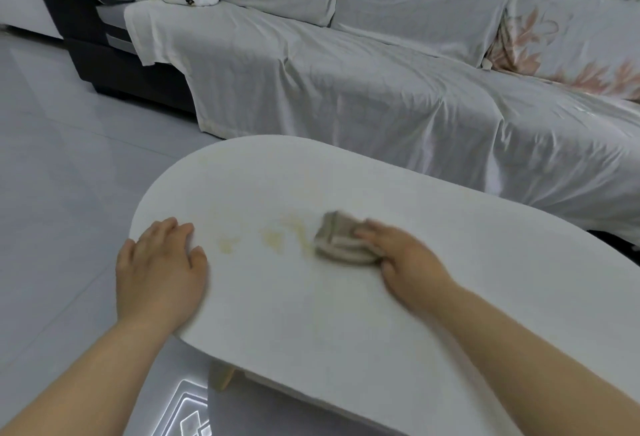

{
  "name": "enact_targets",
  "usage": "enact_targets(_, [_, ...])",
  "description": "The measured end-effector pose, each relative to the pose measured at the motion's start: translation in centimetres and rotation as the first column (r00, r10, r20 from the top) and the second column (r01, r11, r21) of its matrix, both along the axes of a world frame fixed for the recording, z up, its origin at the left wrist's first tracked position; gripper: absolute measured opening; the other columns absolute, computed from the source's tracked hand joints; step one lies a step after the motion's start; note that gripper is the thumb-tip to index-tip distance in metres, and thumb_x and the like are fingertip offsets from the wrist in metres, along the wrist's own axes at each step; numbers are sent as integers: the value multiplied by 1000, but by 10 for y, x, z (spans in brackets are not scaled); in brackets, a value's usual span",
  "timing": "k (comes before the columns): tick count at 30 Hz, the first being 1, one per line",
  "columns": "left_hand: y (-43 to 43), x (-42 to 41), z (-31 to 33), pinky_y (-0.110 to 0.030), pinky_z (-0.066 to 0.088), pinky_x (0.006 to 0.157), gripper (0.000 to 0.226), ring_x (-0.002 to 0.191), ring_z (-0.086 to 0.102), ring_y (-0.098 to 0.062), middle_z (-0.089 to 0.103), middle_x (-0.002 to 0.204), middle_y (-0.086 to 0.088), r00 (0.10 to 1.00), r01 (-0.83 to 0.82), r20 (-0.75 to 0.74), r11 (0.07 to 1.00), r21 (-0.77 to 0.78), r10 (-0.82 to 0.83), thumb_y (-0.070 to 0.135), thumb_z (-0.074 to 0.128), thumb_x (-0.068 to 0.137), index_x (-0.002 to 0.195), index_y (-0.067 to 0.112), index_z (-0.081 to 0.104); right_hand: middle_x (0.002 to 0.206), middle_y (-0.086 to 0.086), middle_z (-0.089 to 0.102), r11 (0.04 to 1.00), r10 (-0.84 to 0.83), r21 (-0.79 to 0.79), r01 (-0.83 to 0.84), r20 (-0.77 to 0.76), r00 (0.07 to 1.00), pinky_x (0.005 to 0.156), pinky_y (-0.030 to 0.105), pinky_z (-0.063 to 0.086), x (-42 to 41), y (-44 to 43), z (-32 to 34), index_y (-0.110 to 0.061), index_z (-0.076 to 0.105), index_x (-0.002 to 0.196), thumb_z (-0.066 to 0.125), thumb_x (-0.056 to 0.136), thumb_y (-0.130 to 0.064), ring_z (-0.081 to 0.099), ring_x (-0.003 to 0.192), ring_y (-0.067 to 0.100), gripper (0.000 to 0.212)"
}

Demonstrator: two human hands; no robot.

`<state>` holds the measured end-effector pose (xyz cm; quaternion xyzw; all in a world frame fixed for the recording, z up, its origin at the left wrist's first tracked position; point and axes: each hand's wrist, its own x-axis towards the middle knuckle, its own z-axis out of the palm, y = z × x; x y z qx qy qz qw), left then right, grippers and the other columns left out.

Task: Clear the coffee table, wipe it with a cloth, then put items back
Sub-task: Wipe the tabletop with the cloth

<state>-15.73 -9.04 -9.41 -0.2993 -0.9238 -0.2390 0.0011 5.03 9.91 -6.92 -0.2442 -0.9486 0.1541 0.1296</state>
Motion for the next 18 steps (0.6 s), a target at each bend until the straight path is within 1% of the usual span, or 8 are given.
enact_targets(2, [0, 2, 2, -39, 11, 111, 41, 136, 28, -26, 37, 145, -13, 1000, -8, 12, 1000, 12, 8, 17, 43, 86, 127, 7, 45, 150, 2, 29, 933, -351, -76, 351, 10, 936, 111, 27, 22, -20, 24, 4, -24, 40, 133, 38, 83, 0, 30, 136, 21, 56])
enact_targets(4, [0, 2, 2, -38, 9, 111, 42, 136, 27, -25, 36, 145, -12, 1000, -11, 19, 1000, 15, 11, 17, 42, 87, 127, 8, 45, 151, -3, 28, 878, -474, -82, 471, -15, 881, 109, 29, 24, -34, 15, 4, -30, 39, 133, 40, 84, -3, 29, 135, 19, 55])
enact_targets(5, [-1, 2, 1, -38, 8, 111, 41, 136, 26, -25, 36, 145, -12, 1000, -11, 22, 1000, 20, 11, 17, 41, 87, 127, 8, 45, 150, -3, 31, 902, -426, -82, 423, -26, 904, 108, 28, 26, -37, 2, 0, -31, 40, 132, 42, 83, -4, 32, 134, 19, 56])
enact_targets(7, [-2, 2, 0, -37, 7, 111, 41, 137, 25, -23, 36, 146, -11, 1000, -16, 27, 999, 42, 15, 17, 39, 88, 128, 9, 45, 142, 3, 44, 988, -156, -23, 155, -52, 986, 104, 30, 35, -35, -38, -8, -27, 49, 127, 45, 76, -6, 45, 126, 22, 55])
enact_targets(10, [-3, 2, -2, -34, 6, 111, 38, 137, 26, -23, 38, 145, -10, 999, -31, 40, 993, 111, 26, 16, 37, 89, 125, 10, 48, 120, 7, 65, 981, 159, 106, -160, 20, 987, 81, 39, 55, -17, -76, -14, -22, 63, 111, 40, 64, -18, 65, 102, 25, 52])
enact_targets(11, [-4, 2, -3, -34, 6, 111, 37, 137, 27, -23, 39, 144, -10, 999, -34, 43, 991, 133, 28, 15, 37, 90, 124, 11, 50, 122, 8, 63, 977, 198, 81, -199, 26, 980, 84, 43, 53, -18, -69, -13, -21, 62, 113, 40, 65, -17, 64, 105, 27, 53])
enact_targets(14, [-4, 0, -5, -36, 8, 111, 36, 135, 29, -25, 41, 142, -11, 999, -33, 33, 987, 157, 28, 11, 36, 89, 122, 10, 52, 143, 12, 40, 994, 109, -22, -108, 17, 994, 111, 39, 32, -50, -20, -9, -18, 47, 128, 41, 78, 0, 41, 130, 28, 54])
enact_targets(18, [-4, -1, -5, -34, 9, 111, 41, 135, 28, -27, 37, 144, -13, 997, -77, 44, 976, 203, 70, 5, 37, 86, 126, 9, 47, 151, 0, 28, 959, -277, -54, 277, 13, 961, 111, 36, 24, -115, 15, -5, -27, 37, 134, 39, 85, -3, 29, 135, 25, 55])
